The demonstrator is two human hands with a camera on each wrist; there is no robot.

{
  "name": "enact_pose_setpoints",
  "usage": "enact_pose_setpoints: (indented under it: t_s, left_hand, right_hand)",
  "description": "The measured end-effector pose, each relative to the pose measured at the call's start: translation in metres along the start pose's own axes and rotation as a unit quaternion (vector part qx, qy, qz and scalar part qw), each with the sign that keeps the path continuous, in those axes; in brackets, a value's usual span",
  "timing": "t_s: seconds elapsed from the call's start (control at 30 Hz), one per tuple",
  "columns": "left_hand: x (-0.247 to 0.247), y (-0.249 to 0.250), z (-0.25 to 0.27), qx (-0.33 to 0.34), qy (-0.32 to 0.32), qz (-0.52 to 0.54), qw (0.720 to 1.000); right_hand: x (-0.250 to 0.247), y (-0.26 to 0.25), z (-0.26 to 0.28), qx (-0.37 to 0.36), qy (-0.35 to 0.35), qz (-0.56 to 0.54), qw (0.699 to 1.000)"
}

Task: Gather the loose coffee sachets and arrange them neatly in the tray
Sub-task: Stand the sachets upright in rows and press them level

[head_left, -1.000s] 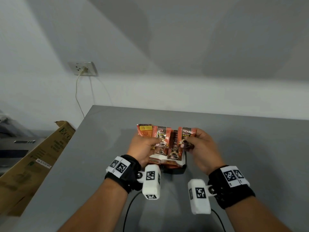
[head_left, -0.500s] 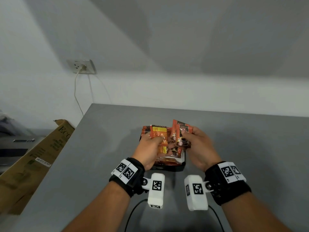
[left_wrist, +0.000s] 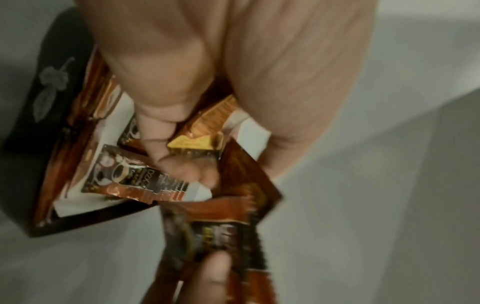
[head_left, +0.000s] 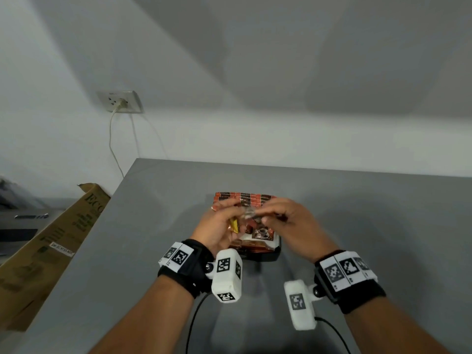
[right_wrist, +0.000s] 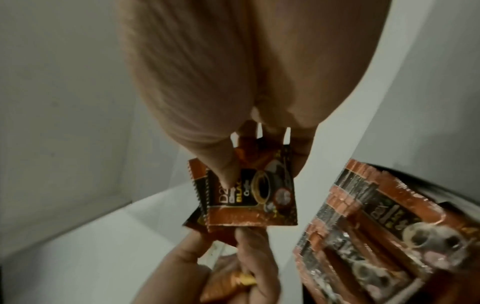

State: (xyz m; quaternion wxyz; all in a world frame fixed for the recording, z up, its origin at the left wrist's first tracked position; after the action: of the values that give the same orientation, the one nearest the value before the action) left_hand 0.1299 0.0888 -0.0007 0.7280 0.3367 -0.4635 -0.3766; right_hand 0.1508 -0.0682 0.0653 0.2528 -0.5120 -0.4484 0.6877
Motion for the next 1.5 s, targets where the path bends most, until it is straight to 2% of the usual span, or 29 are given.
enact_pose_setpoints:
  t_s: [0.03, 0.1, 0.17, 0.23, 0.33, 0.4, 0.53, 0.63, 0.73, 0.83, 0.9, 1.0, 1.13, 1.27, 1.37, 1.5]
  left_hand:
    - [-0.005, 0.006, -0.002, 0.027, 0.026, -0.006, 0.999]
    - [-0.011, 0.022, -0.004, 0.083, 0.053, -0.042, 0.994]
    - [-0.012, 0.036, -0.002, 0.138, 0.045, -0.134, 0.980]
    - [-0.004, 0.042, 0.001, 0.164, 0.012, -0.211, 0.963]
    - [0.014, 0.037, 0.001, 0.159, -0.053, -0.237, 0.957]
    - [0.022, 0.031, 0.001, 0.154, -0.069, -0.221, 0.961]
    - [0.024, 0.021, 0.001, 0.117, -0.059, -0.141, 0.981]
    - [0.013, 0.013, 0.000, 0.070, -0.027, -0.059, 0.995]
    - [0.005, 0.019, 0.000, 0.098, -0.024, -0.094, 0.990]
    - [0.003, 0.025, 0.001, 0.139, -0.020, -0.117, 0.983]
    - [0.003, 0.024, 0.002, 0.136, -0.026, -0.078, 0.987]
    - [0.006, 0.025, 0.004, 0.136, -0.041, -0.029, 0.989]
    - [0.006, 0.025, 0.003, 0.146, -0.019, -0.069, 0.987]
    - [0.011, 0.025, 0.004, 0.134, -0.029, -0.043, 0.990]
    - [0.010, 0.028, 0.002, 0.154, -0.030, -0.114, 0.981]
    - [0.008, 0.026, 0.000, 0.141, -0.039, -0.199, 0.969]
  right_hand:
    - [0.004, 0.006, 0.002, 0.010, -0.006, -0.007, 1.000]
    - [0.003, 0.023, 0.006, 0.059, 0.003, -0.133, 0.989]
    - [0.001, 0.041, 0.006, 0.110, 0.012, -0.307, 0.945]
    - [0.004, 0.043, 0.004, 0.136, -0.004, -0.410, 0.902]
    - [0.011, 0.036, -0.001, 0.148, -0.016, -0.385, 0.911]
    - [0.020, 0.035, -0.002, 0.172, -0.015, -0.369, 0.913]
    - [0.033, 0.035, 0.000, 0.208, -0.009, -0.401, 0.892]
    - [0.022, 0.041, 0.000, 0.226, 0.034, -0.431, 0.873]
    - [0.011, 0.050, 0.004, 0.247, 0.061, -0.483, 0.838]
    - [0.006, 0.051, 0.006, 0.249, 0.059, -0.498, 0.829]
    - [0.005, 0.051, 0.007, 0.247, 0.056, -0.510, 0.822]
    - [0.005, 0.052, 0.009, 0.249, 0.055, -0.513, 0.820]
    - [0.006, 0.055, 0.009, 0.247, 0.049, -0.516, 0.819]
    - [0.007, 0.054, 0.008, 0.241, 0.041, -0.519, 0.819]
    - [0.003, 0.050, 0.007, 0.215, 0.039, -0.497, 0.840]
    - [-0.002, 0.040, 0.005, 0.165, 0.021, -0.422, 0.891]
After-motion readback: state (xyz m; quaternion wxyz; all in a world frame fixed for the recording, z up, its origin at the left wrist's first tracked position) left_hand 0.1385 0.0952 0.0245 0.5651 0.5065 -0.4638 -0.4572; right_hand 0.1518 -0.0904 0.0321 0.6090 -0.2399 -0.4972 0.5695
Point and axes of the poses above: each hand's wrist, its own z-axis away from the middle knuckle, its own x-axis out of the palm, y = z × x, the point moved 9 cm from there along -z, towards the middle knuckle, and after that the axes turned 9 degrees about x, right-handed, at the moved point
